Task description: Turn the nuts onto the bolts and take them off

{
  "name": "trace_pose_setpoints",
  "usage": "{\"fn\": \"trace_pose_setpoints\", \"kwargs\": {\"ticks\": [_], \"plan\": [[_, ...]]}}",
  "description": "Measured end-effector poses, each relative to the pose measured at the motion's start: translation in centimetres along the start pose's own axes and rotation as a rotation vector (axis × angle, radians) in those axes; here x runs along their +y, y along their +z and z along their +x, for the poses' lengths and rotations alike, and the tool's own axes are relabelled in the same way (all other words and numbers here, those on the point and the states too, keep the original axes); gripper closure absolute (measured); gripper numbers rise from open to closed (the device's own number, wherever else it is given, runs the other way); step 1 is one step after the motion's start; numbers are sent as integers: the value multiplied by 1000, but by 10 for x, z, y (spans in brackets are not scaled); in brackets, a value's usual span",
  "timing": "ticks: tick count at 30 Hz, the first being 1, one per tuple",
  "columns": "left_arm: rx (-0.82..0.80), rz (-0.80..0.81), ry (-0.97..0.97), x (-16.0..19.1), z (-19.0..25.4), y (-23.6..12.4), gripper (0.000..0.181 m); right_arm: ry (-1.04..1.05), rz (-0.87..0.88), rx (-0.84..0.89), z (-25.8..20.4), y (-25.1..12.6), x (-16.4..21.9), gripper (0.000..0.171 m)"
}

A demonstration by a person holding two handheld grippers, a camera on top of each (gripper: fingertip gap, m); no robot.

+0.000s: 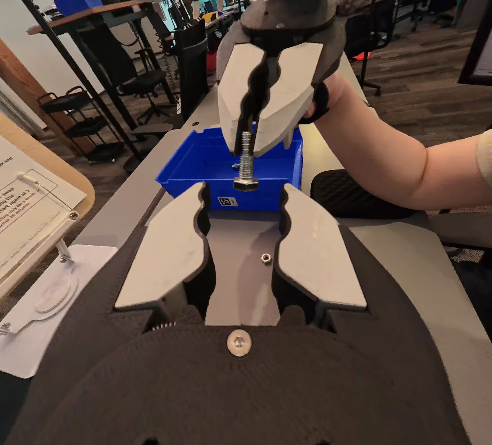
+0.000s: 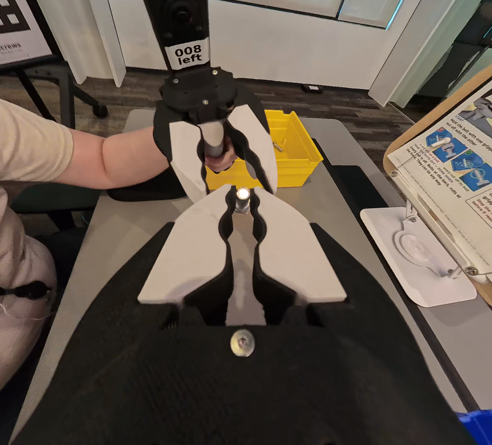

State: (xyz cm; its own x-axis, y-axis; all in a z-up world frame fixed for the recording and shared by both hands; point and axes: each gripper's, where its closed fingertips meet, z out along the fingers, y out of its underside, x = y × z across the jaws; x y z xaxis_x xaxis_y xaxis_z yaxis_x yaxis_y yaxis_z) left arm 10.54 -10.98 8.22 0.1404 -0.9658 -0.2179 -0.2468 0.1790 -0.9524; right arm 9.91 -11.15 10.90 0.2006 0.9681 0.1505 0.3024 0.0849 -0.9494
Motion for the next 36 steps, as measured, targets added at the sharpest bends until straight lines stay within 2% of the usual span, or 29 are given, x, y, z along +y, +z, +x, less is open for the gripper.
{"fn": "trace_pose_setpoints", "kwargs": {"ticks": [4,9,12,18,20,28,36], "plan": [[36,-2,-5,4,6,3,146,-37,-28,2,-7,1,1,160],[6,-34,42,8,6,7,147,-67,-71,38,-11,5,1,160],[16,-11,38,5,9,7,163,-72,-74,61,-10,5,0,160],[26,1,10,5,10,11,158,-75,-104,84,-8,5,4,160],[33,-3,6,6,10,11,162,-82,-111,79,-10,6,4,160],[72,17,9,4,15,9,162,-88,-107,65,-14,6,2,160],[8,-31,90,7,12,10,162,-124,-111,73,-13,7,3,160]]}}
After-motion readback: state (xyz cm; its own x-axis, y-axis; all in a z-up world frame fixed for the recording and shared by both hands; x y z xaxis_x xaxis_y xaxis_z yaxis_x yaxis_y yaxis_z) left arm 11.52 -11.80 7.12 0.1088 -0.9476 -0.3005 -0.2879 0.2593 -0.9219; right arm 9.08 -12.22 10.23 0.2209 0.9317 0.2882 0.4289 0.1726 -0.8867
